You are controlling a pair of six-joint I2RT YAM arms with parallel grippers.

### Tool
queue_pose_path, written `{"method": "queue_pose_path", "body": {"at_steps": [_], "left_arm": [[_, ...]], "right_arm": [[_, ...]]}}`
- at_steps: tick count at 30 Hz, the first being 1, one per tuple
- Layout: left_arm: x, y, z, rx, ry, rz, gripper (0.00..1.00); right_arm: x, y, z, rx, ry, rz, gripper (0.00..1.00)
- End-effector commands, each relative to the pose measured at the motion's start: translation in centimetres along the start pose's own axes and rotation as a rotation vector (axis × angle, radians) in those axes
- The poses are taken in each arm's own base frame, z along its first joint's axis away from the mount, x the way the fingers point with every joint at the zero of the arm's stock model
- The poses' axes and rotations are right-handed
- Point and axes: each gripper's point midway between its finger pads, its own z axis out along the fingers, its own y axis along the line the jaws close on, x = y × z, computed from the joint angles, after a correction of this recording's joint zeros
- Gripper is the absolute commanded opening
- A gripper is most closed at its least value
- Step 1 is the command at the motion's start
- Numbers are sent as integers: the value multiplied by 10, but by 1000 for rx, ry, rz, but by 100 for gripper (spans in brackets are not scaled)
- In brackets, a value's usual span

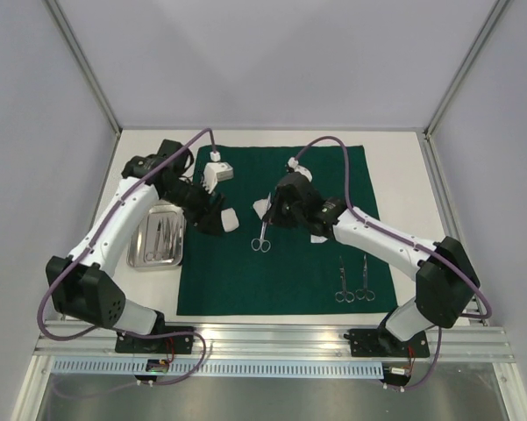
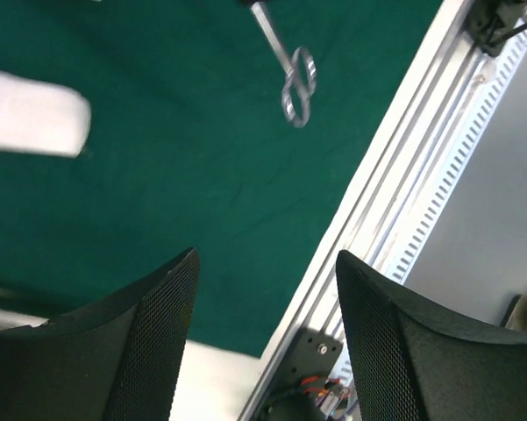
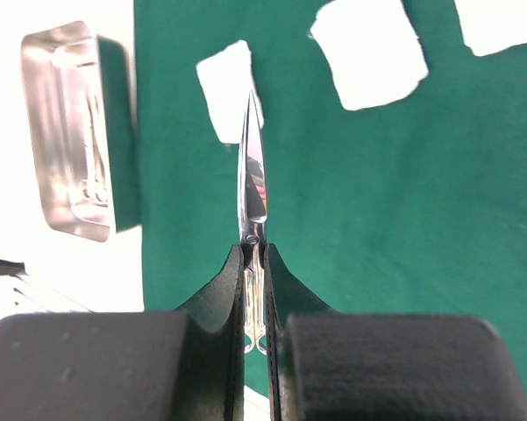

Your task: Prepare the surgical pack

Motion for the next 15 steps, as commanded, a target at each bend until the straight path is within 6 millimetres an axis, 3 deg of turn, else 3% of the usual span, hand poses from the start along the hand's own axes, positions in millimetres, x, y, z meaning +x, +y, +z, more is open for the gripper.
{"method": "queue_pose_path", "body": {"at_steps": [1,6,15], "left_arm": [[-29,-16,22,72,-48,16,73],[-27,-21,61,99,29,22,74],[-22,-13,89,81,90,13,71]], "right_arm": [[-22,33,-3,-81,-80,52,1],[-14,35,2,-99,-64,85,0],[-16,42,3,-130,-72,119,0]]}}
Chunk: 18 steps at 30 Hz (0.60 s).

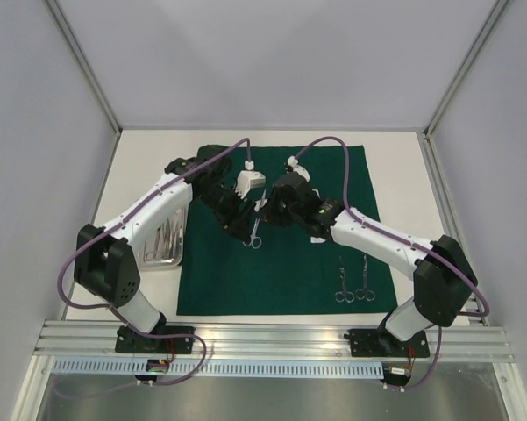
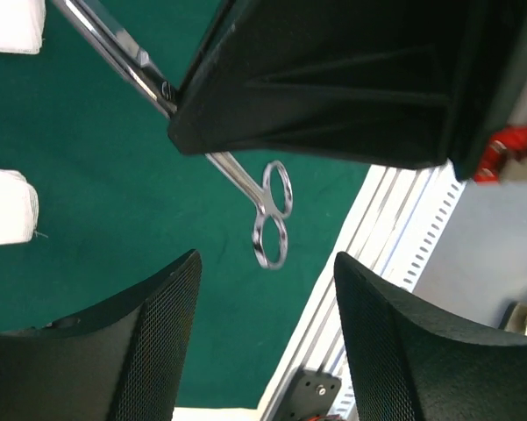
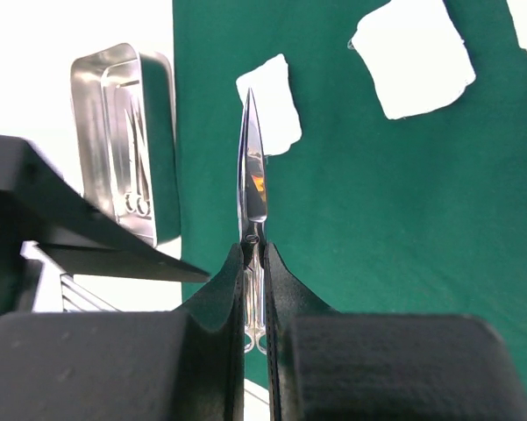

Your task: Prepare the surgical pack

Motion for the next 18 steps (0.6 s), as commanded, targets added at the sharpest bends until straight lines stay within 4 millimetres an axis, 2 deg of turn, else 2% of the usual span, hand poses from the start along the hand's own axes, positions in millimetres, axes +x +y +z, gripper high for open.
{"method": "queue_pose_path", "body": {"at_steps": [1,5,10,16,18], "left_arm": [[-5,1,9,-16,1,8,70],[-2,7,14,-37,22,5,65],[1,7,18,-25,39,0,50],[6,4,18,-1,60,-2,26],[7,2,18,5,66,-5,10]], "right_arm": [[-10,20,0,-69,-37,41,0],[-10,23,-1,-84,-35,51,0],[-10,26,-1,-97,-32,55,0],[-11,25,1,-98,-36,67,0],[-9,26,2,-104,-27,68,1]]}}
